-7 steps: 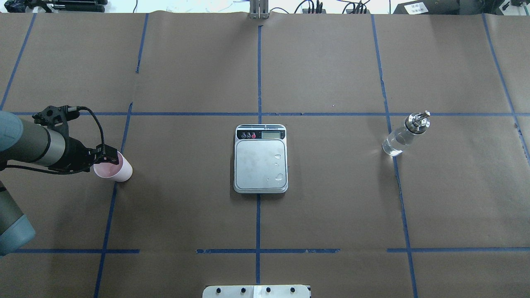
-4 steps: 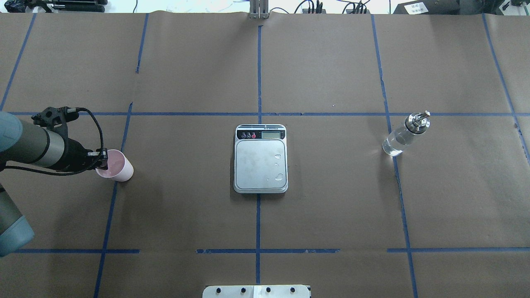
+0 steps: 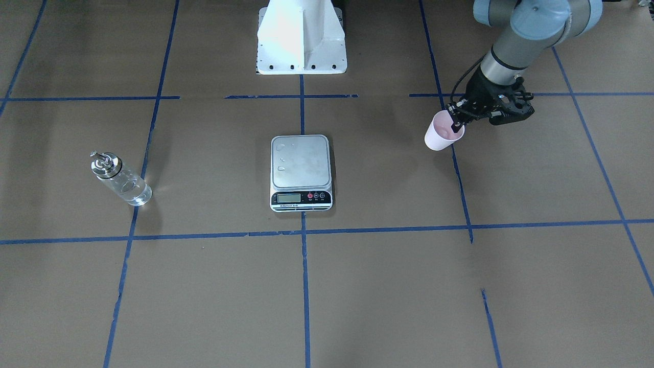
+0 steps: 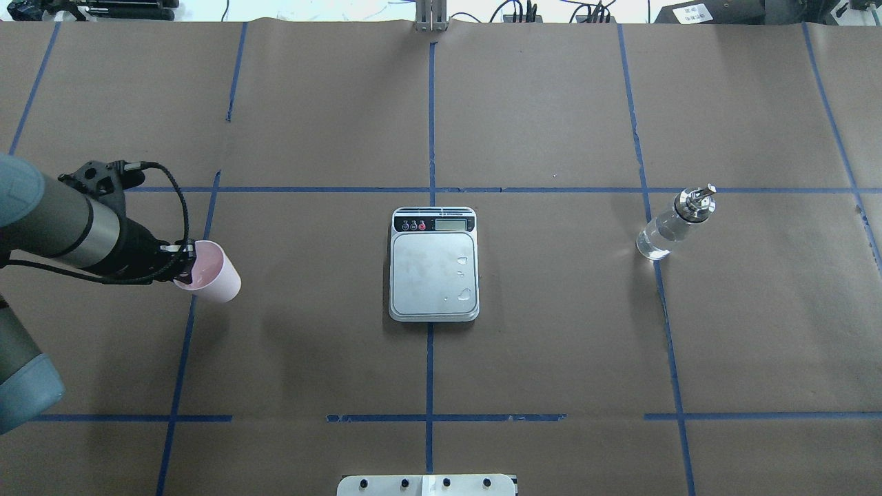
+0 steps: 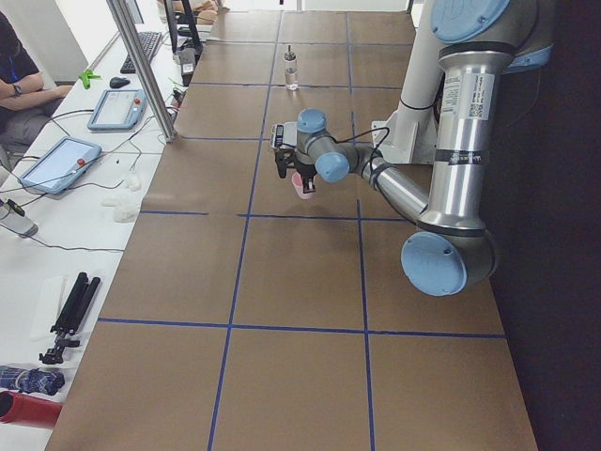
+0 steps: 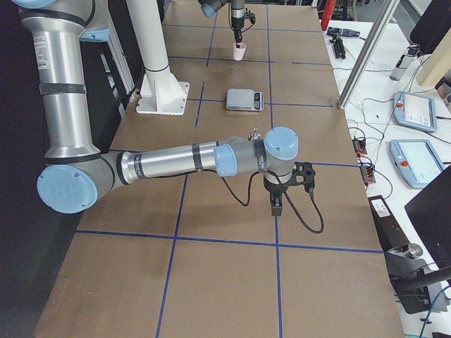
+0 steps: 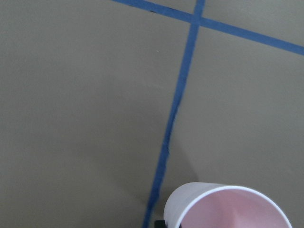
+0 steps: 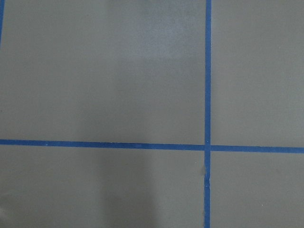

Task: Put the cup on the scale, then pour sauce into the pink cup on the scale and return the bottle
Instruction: 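Carry the pink cup with the left gripper onto the scale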

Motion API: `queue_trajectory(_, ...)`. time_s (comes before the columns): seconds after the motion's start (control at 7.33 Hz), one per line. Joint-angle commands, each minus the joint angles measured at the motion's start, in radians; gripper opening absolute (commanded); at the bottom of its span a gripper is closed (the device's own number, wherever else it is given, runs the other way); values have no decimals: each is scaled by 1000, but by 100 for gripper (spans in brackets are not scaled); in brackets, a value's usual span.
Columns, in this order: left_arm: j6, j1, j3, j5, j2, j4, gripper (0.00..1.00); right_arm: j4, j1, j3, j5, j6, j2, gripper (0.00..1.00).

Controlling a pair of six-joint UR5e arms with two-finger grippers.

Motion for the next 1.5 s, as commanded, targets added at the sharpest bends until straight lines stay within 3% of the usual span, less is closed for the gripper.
queue_trajectory(0.0, -101, 9, 15, -9, -316, 308, 0, 5, -5, 13, 40, 10, -19, 100)
queue_trajectory(0.27, -288, 61, 160, -1, -548, 311, 0, 5, -14, 87, 57, 73, -33, 100)
queue_trajectory(0.41, -301, 80, 215, 6, -606, 308, 0, 5, -34, 160, 56, 152, -59, 100)
queue_trajectory(0.55, -376, 171, 228, 149, -606, 265, 0, 3, -49, 232, 56, 200, -100, 100)
queue_trajectory(0.68, -431, 228, 281, 228, -605, 187, 0, 5, -69, 285, 56, 248, -122, 100)
queue_trajectory(0.95, -485, 265, 349, 303, -632, 139, 0, 3, -118, 404, 53, 357, -159, 100)
queue_trajectory(1.36, -486, 276, 389, 319, -643, 128, 0, -2, -195, 539, 47, 556, -174, 100)
